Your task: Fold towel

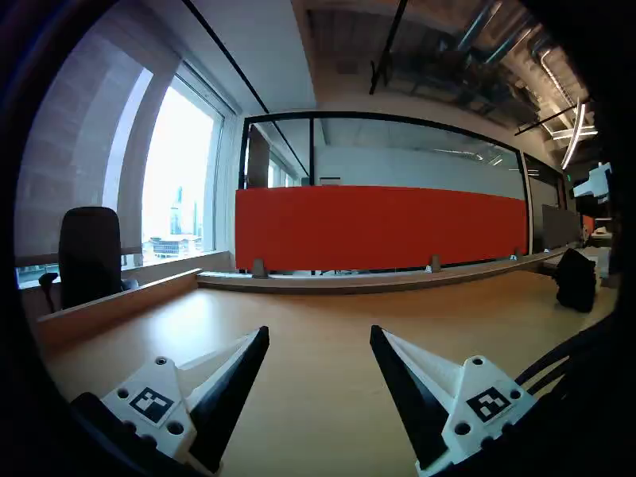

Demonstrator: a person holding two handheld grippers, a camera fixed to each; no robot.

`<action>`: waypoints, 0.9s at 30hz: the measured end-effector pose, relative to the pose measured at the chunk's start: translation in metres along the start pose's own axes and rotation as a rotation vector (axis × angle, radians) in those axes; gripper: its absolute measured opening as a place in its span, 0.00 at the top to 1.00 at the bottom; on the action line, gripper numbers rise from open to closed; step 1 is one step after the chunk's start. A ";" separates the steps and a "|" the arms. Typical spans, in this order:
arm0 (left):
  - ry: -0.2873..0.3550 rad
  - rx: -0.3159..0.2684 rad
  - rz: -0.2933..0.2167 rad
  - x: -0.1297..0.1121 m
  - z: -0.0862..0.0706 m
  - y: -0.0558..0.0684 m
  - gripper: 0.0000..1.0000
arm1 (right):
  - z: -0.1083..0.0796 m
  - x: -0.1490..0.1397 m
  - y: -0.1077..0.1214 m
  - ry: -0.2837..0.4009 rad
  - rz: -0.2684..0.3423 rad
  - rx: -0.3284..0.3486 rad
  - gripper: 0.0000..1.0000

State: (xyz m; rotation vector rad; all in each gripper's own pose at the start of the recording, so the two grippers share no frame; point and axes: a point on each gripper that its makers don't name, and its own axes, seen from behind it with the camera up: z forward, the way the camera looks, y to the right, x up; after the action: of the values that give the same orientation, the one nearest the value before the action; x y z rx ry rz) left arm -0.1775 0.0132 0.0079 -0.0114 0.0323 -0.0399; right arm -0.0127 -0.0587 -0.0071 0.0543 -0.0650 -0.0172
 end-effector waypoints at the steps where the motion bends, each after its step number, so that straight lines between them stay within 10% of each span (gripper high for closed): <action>1: 0.000 -0.001 0.000 0.000 0.000 0.000 0.06 | 0.000 0.000 0.000 -0.001 -0.001 -0.001 0.00; 27: -0.001 -0.002 0.002 -0.002 0.001 -0.002 0.06 | 0.003 0.022 0.009 0.062 0.001 -0.006 0.01</action>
State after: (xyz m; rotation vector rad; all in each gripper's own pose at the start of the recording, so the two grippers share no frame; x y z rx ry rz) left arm -0.1794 0.0116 0.0091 -0.0131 0.0310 -0.0381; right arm 0.0093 -0.0503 -0.0027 0.0486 -0.0029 -0.0151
